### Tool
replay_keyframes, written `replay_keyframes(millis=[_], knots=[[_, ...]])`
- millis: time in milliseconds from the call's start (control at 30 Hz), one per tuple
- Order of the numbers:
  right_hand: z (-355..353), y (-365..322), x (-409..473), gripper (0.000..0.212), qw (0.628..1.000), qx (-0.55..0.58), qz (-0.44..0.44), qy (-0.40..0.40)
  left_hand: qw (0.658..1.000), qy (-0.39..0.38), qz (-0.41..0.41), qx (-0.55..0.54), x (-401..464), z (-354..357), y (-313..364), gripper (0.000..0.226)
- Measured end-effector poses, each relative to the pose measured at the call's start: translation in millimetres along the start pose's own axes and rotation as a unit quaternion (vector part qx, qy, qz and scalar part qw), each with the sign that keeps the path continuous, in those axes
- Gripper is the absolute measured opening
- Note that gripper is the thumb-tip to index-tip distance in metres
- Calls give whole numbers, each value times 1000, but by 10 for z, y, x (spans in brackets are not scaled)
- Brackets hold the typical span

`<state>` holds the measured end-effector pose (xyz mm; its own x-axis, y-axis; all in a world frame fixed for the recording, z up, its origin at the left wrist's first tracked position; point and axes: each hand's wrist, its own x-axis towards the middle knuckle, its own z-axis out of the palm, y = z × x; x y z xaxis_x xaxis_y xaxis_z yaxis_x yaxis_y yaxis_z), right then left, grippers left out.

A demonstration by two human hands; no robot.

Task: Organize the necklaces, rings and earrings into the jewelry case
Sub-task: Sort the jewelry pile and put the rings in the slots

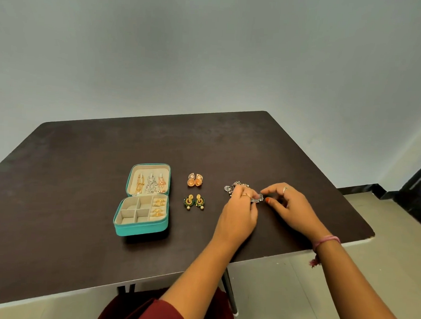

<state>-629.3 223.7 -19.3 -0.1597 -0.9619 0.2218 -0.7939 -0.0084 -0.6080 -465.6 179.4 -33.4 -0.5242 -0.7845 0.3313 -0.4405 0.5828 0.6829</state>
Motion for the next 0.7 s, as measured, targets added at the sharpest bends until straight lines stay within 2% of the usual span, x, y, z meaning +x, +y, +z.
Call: replay_keyframes(millis=[133, 233, 433, 567, 700], knots=[[0, 24, 62, 25, 999, -42, -20, -25, 995, 4, 79, 55, -28, 68, -5, 32], [9, 52, 111, 28, 999, -44, -27, -14, 993, 12, 73, 88, -26, 103, -24, 35], [8, 43, 168, 17, 999, -38, -25, -14, 991, 13, 76, 113, -40, 99, 0, 51], [21, 49, 167, 14, 999, -39, 0, -19, 994, -5, 74, 77, -19, 81, -33, 39], [25, 12, 160, 13, 999, -35, 15, -28, 1000, -14, 17, -18, 4, -21, -20, 36]])
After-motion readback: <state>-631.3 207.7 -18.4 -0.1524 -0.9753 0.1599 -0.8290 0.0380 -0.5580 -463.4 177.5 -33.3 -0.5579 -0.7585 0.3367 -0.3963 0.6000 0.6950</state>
